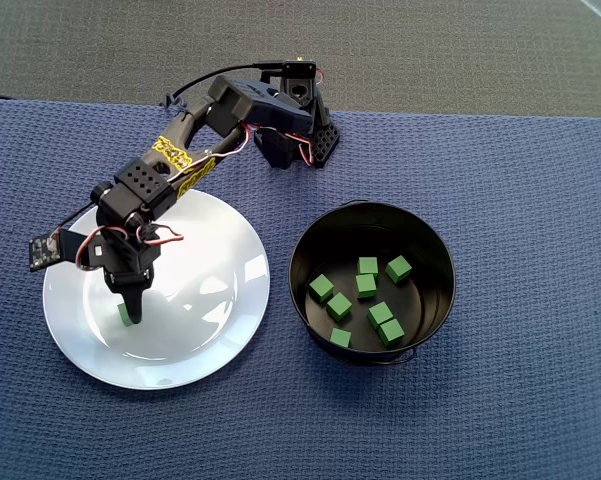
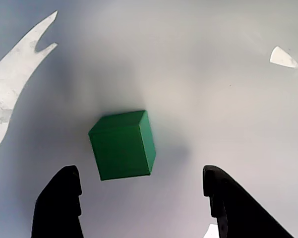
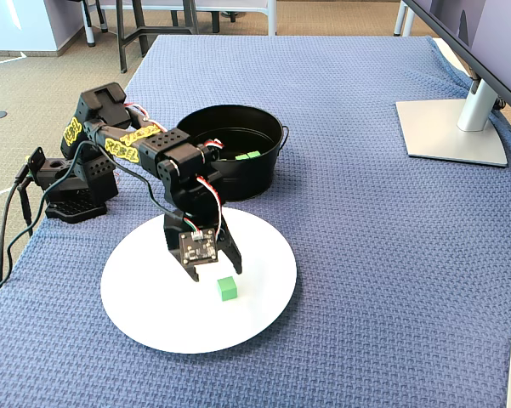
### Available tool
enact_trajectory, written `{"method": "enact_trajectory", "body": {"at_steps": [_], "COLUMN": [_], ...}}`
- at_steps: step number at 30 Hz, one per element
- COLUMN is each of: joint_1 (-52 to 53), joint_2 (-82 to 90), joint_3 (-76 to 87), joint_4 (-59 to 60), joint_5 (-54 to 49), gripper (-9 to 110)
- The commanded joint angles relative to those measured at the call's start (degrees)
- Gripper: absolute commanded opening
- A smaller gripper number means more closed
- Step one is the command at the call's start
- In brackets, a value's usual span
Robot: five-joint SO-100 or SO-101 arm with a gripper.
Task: Pick up the green cubes from the white plate and place them in the black recipient
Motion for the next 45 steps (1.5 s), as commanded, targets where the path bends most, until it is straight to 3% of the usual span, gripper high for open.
{"method": "enact_trajectory", "body": {"at_steps": [1,11,12,14,23,34,38,45], "joint_1": [0.26,-0.09,-0.09,0.18,0.35,-4.57,-11.69,-30.59], "joint_2": [-1.67,-3.52,-3.52,-3.43,-1.23,38.14,50.54,62.05], "joint_3": [-5.01,-5.80,-5.80,-6.06,-4.04,21.53,30.76,32.17], "joint_4": [-1.76,-2.64,-2.81,-5.27,-5.10,7.65,8.96,16.00], "joint_5": [0.88,2.11,2.46,6.59,7.73,32.26,35.51,42.80], "gripper": [24,20,18,0,0,0,0,0]}}
